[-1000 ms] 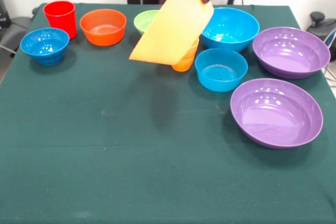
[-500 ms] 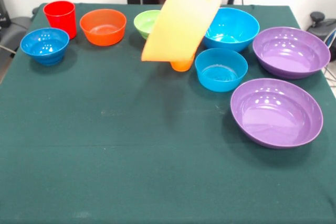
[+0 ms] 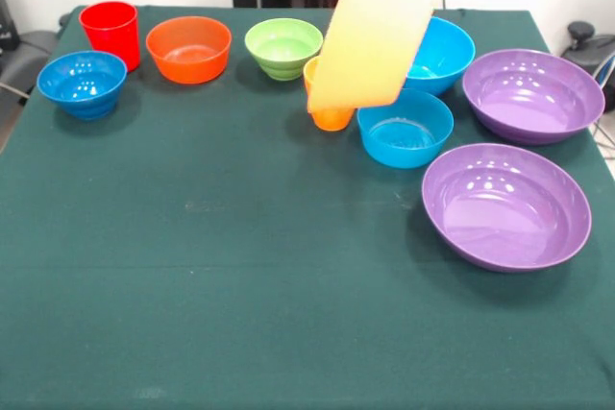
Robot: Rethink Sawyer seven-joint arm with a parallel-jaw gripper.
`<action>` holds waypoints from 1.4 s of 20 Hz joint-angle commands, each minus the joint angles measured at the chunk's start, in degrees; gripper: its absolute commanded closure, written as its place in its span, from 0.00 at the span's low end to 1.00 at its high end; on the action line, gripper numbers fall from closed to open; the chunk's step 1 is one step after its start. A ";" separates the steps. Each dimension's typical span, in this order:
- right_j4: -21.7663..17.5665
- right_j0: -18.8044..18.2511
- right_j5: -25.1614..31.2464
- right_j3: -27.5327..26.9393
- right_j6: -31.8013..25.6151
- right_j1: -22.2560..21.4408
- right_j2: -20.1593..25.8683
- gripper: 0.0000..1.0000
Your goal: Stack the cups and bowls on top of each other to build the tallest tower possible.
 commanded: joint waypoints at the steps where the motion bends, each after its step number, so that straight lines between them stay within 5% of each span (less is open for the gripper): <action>1: -0.45 -0.55 -3.39 0.09 9.65 7.25 5.47 1.00; 8: -0.27 -3.05 -2.30 -1.58 8.37 15.91 7.70 1.00; 14: -3.53 -3.64 -0.27 -5.26 2.60 22.45 3.97 1.00; 22: -10.25 -6.73 9.40 -14.86 -9.94 35.99 -1.32 1.00; 28: -14.06 -8.98 19.36 -21.94 -16.38 41.61 -2.82 1.00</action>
